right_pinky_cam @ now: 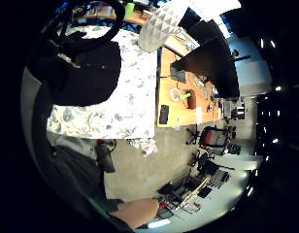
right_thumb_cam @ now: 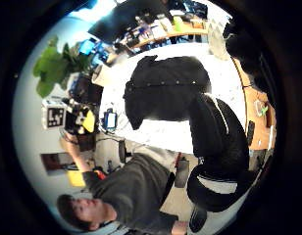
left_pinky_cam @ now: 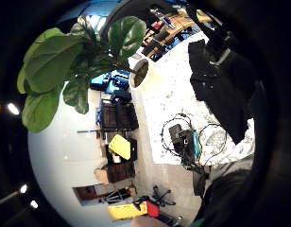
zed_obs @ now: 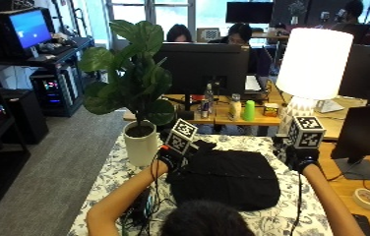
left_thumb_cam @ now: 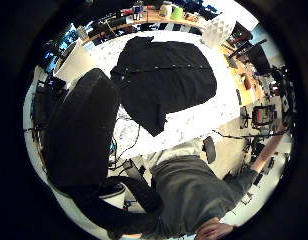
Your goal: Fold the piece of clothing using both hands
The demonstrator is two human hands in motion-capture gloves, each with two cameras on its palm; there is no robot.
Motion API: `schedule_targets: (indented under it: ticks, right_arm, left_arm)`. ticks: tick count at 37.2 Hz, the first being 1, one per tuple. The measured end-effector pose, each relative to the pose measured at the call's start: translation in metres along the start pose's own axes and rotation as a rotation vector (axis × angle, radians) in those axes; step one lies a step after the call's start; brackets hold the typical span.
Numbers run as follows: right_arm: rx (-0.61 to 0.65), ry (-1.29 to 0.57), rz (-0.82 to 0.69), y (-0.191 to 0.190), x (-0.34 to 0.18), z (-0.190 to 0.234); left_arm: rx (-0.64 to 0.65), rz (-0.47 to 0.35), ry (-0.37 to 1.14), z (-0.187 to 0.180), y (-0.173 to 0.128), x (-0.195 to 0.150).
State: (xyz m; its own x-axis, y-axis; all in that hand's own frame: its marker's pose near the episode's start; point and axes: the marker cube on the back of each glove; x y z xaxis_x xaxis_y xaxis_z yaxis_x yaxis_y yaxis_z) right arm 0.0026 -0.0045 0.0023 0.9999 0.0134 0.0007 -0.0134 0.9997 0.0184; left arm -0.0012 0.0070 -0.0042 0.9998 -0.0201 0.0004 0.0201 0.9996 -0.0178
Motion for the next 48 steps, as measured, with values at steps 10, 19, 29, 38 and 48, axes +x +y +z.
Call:
schedule_targets:
  ticks: [10,19,29,38,48]
  right_arm:
    - [0.000,-0.037,0.005,-0.013,0.000,0.018]
    - [-0.010,0.001,0.000,-0.027,0.010,0.041]
    - [-0.031,0.025,0.001,-0.014,0.011,0.061]
    - [-0.054,0.019,-0.014,0.012,0.004,0.059]
    - [-0.128,0.039,-0.014,0.003,0.009,0.086]
  left_arm:
    - [-0.044,-0.004,0.010,0.005,0.001,0.001]
    - [-0.112,0.012,0.009,0.023,0.004,0.011]
    - [-0.134,0.010,0.039,0.039,0.019,0.027]
    - [-0.153,0.020,0.135,0.078,0.020,0.053]
    - [-0.402,0.174,0.337,0.176,0.024,0.133]
